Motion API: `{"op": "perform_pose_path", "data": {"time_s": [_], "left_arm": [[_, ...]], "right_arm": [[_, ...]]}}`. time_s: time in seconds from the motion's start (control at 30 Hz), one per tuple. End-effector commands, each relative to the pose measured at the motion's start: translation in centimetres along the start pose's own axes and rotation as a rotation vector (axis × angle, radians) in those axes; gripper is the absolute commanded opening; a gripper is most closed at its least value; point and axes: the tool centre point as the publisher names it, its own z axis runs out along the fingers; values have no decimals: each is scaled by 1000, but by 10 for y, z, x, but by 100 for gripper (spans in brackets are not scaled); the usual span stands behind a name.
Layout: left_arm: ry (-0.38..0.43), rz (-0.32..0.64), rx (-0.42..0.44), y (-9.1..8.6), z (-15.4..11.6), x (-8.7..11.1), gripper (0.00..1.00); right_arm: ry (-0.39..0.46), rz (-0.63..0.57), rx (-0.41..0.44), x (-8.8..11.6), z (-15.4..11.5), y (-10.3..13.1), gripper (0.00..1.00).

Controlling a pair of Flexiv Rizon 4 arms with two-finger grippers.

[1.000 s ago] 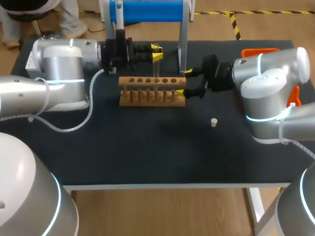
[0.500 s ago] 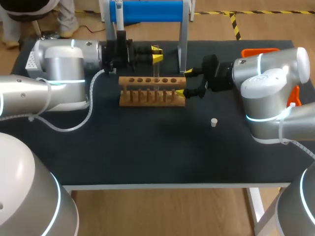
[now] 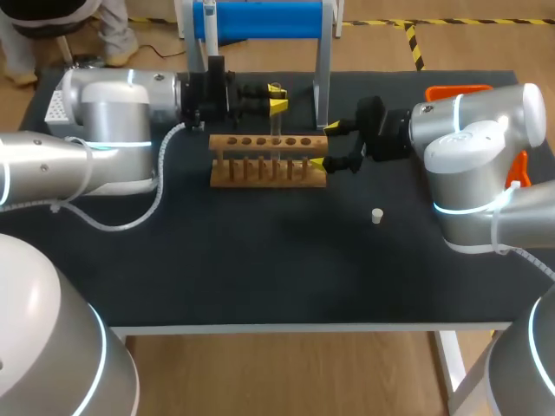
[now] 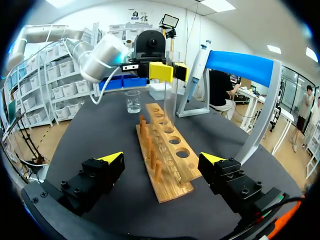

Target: Invert the test tube, pick up the pipette, mount the tip to pipette, aspirate from beaker and dispense into the tube, eject the tip, return the pipette, and cap with the stopper.

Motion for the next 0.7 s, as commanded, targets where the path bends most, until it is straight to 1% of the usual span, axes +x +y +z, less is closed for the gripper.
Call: {"op": "perform_pose_path", "data": {"time_s": [0.03, 0.7], "left_arm": [[3, -1, 2, 3, -1, -2, 0], [1, -16, -2, 16, 0, 0, 0]], "right_arm": [[0, 0, 1, 0, 0, 0, 100], [0, 0, 1, 0, 0, 0, 100]]}}
